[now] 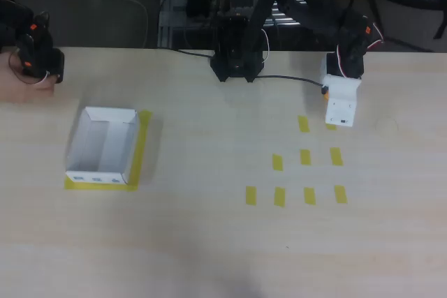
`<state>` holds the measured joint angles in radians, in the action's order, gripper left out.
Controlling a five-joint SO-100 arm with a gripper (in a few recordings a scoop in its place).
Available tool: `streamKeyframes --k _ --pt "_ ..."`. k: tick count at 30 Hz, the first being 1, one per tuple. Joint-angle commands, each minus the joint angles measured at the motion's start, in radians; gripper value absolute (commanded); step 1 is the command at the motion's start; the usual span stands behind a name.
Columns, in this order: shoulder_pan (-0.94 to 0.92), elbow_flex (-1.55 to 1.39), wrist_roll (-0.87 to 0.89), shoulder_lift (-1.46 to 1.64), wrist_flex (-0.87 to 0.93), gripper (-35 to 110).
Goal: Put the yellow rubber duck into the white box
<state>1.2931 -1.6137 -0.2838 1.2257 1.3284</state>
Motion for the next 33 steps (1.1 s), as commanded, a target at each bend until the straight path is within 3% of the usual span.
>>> streamKeyframes --k 1,16,25,33 --pt "-0.002 0.060 -0.005 -0.008 0.023 3" --pt "-0.041 0.038 0.031 0.149 0.089 0" --pt "-0.210 0.376 0.089 0.471 0.394 0" --pt "-0.442 0.451 0.072 0.747 0.396 0"
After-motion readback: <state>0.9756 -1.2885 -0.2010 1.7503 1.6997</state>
